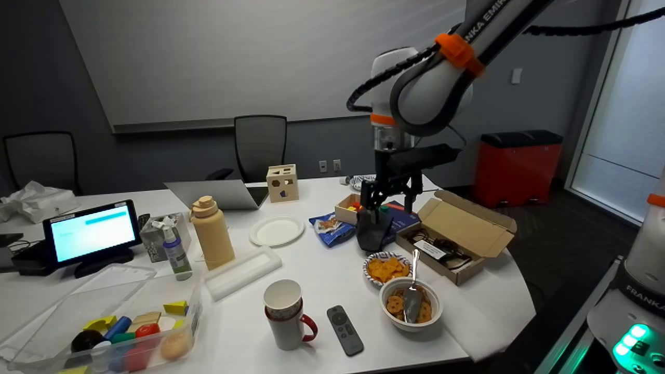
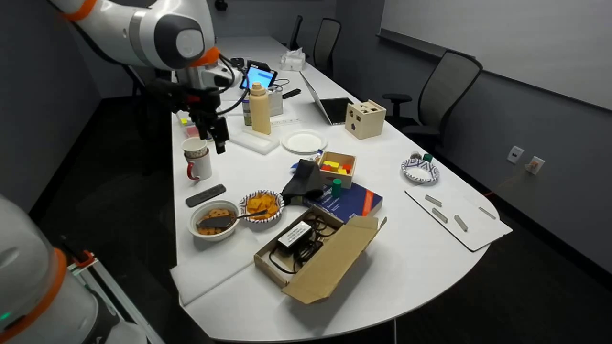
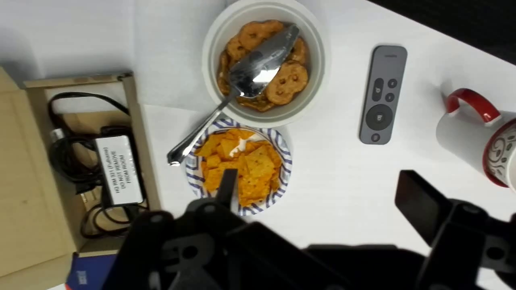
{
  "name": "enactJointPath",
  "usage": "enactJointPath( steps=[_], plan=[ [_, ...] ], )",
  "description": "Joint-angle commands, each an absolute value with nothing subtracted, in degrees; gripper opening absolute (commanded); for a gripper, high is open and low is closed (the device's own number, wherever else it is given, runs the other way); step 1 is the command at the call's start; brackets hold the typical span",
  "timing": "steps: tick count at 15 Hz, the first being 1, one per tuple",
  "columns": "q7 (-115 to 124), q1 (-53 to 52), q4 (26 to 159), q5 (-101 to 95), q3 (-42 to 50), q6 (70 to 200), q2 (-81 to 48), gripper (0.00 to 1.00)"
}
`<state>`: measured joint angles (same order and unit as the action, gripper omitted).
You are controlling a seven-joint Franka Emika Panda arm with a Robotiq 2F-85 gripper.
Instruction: Press on the remote
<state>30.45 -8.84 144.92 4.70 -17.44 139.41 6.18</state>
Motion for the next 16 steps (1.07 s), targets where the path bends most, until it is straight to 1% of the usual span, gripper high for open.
enactJointPath(
  steps=[1, 5, 7, 8, 11, 12, 16],
  plan=[
    [35.54, -11.04, 144.67, 1.06, -18.01, 151.93, -4.3, 1.0],
    [41.73, -16.55, 143.16, -7.45, -13.91, 161.27, -14.51, 1.0],
    [43.28, -20.55, 141.41, -9.69, -10.38, 164.03, -18.59, 1.0],
    [45.0, -20.55, 140.3, -11.84, -10.52, 165.18, -20.61, 1.0],
    [46.76, -24.77, 136.53, -13.76, -7.42, 167.23, -25.22, 1.0],
    [44.89, -28.01, 135.21, -11.28, -4.91, 167.41, -26.36, 1.0],
    [44.06, -32.57, 129.77, -10.0, -1.92, 167.12, -31.56, 1.0]
  ],
)
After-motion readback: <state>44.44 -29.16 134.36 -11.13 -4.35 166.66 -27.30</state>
